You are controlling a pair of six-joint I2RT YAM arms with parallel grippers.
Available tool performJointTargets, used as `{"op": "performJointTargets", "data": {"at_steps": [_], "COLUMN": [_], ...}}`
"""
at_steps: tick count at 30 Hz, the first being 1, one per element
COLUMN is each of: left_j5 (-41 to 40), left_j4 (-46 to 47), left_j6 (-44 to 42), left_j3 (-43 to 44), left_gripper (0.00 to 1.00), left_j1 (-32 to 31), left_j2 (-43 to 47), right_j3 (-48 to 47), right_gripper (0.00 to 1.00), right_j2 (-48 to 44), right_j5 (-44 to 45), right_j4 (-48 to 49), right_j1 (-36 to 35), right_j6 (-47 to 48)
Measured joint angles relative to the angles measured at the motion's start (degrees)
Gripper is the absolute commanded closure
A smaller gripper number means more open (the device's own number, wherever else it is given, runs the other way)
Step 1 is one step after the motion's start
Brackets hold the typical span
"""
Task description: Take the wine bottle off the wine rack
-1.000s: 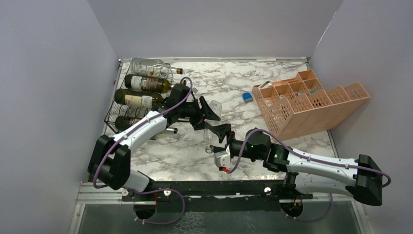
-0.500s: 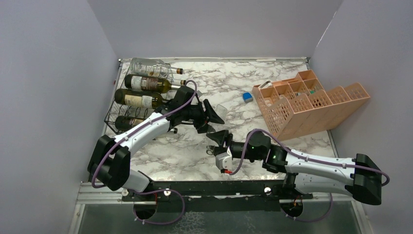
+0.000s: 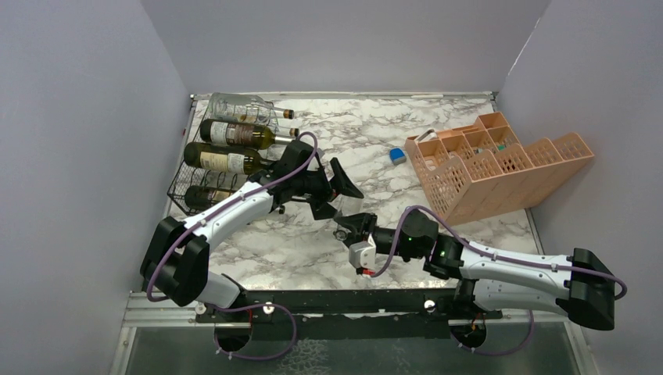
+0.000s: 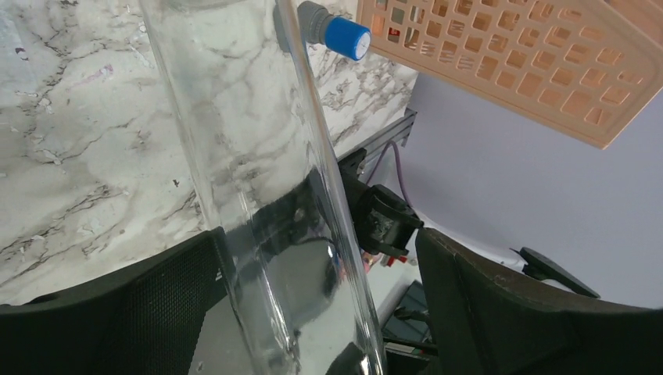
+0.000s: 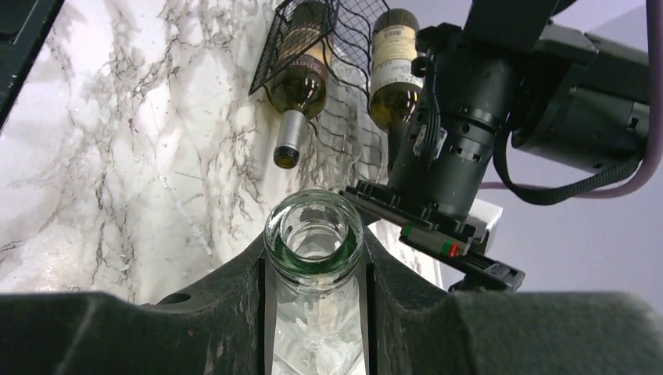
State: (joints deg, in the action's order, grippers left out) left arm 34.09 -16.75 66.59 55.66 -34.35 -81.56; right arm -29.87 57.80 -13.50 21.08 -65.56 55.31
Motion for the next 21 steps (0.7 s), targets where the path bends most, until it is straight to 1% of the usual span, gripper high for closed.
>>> {"op": "performJointTargets", "data": {"at_steps": [4, 7, 9, 10, 15, 21], "left_j5": [-1.25, -3.52, -5.35, -6.49, -11.54, -19.28], "left_j4": [-1.27, -3.13, -3.69, -3.98, -5.35, -6.97], "left_j6": [-1.86, -4.42, -6.64, -7.82, -13.29, -20.39], "left_j3": [0.37, 1.99, 3.04, 3.5, 6.45, 10.95], "left_gripper": [0.01, 0.01, 0.01, 0.01, 0.01, 0.01], "left_j1": [-0.02, -0.02, -0.02, 0.0, -0.02, -0.02], "left_j2": [0.0, 0.15, 0.98, 1.77, 5.79, 10.14], "right_j3": [0.39, 1.38, 2.91, 3.74, 5.03, 5.03], "right_gripper": [0.9, 0.9, 0.94, 0.95, 0.95, 0.95], "right_j2": [-0.48, -1.18, -2.27, -2.95, -5.42, -6.8], "right_j5": [2.47, 6.05, 8.66, 10.29, 17.05, 24.98], "right_j4": [0.02, 0.55, 1.36, 1.7, 1.77, 2.45], "right_j1": [0.0, -0.02, -0.02, -0.02, 0.0, 0.0], "right_j6": [-3.1, -6.86, -9.4, -10.95, -17.53, -22.21]}}
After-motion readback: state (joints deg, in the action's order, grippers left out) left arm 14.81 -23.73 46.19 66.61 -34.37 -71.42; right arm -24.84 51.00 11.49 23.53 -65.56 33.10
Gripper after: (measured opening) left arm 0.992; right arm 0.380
